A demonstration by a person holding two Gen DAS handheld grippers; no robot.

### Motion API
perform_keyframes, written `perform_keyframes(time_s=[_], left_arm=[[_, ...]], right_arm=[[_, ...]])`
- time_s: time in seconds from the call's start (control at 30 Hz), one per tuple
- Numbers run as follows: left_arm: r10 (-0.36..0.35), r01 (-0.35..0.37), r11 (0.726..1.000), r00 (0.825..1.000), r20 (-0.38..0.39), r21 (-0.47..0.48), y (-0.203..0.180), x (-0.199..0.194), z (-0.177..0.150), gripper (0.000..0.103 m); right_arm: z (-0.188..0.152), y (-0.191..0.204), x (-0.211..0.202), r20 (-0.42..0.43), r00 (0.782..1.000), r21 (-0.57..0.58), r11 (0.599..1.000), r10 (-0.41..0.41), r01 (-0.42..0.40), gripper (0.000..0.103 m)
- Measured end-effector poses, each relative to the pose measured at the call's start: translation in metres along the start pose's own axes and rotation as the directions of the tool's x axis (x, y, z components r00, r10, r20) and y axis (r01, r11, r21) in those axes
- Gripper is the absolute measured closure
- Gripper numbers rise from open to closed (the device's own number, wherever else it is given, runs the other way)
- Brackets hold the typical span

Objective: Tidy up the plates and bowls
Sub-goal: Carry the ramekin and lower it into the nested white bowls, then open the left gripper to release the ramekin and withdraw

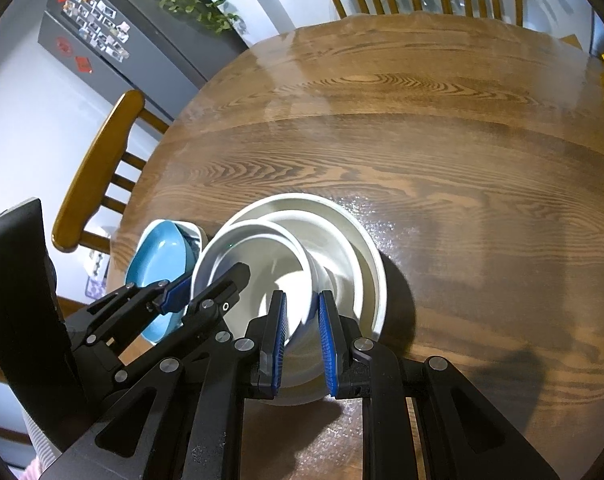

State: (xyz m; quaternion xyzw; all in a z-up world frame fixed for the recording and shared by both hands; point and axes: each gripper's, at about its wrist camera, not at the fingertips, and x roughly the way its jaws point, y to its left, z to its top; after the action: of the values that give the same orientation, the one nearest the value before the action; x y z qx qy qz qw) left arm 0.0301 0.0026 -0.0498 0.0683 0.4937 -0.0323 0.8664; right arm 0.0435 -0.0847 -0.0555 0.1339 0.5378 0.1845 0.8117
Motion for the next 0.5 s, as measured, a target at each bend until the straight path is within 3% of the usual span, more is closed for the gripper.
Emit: perform_keyframes(time_s=[0.5], left_arm=[[0.001,-0.001,1.000,1.000,-0.012,0.008,-0.0055,0.0047,0.0010,0.088]], right_arm=[[0.0025,-0.0045,0.0049,-0.013,1.000,0.003,1.000,-0.008,0.008,0.084]])
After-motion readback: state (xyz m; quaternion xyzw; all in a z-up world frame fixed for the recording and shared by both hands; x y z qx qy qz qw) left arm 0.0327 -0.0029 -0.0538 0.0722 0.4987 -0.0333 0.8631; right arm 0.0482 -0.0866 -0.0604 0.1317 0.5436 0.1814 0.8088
